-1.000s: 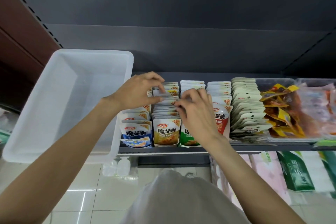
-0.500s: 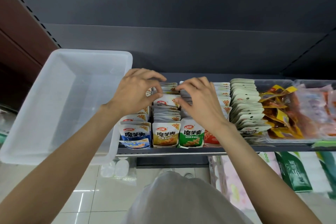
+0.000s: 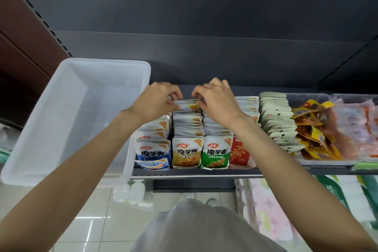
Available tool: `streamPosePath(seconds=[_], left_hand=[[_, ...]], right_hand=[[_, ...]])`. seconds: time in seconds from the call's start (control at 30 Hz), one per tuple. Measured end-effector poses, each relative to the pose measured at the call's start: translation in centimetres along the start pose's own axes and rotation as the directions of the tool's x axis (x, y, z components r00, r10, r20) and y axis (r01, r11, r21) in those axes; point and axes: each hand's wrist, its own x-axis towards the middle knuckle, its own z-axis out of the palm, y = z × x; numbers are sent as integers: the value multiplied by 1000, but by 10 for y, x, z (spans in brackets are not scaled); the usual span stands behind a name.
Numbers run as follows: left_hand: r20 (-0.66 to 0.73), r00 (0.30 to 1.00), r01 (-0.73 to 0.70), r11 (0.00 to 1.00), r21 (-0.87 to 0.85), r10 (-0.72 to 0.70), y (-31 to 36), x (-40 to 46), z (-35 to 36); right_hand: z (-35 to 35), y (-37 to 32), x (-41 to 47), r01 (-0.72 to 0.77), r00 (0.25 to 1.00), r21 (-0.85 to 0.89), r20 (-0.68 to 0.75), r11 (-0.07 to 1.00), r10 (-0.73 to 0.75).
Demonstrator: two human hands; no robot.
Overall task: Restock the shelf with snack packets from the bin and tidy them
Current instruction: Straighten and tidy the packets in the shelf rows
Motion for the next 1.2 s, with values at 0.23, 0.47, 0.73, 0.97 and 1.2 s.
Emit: streamPosePath(seconds=[0.23,0.47,0.73,0.97,1.2], left_hand=[[-83,997,-9,994,-108,0,0,-14,4],[-173,976,126,992,-23,-128,2,-23,7],[132,990,-18,872,490,-54,16,-28,12],[69,991,88,938,334,-118,24,-43,6],[-315,932,230,963,140,-177,62,-87,11]], right_hand=[[-7,3,-2,72,997,12,-30,997,-71],[-9,2,-15,56,995,26,-80,998,-54],[0,-3,-30,64,981,-92,190,994,-46],[-3,-7,-37,90,956,-121,290,989,-51],[-10,1,-77,-60,980,184,-177,981,93]])
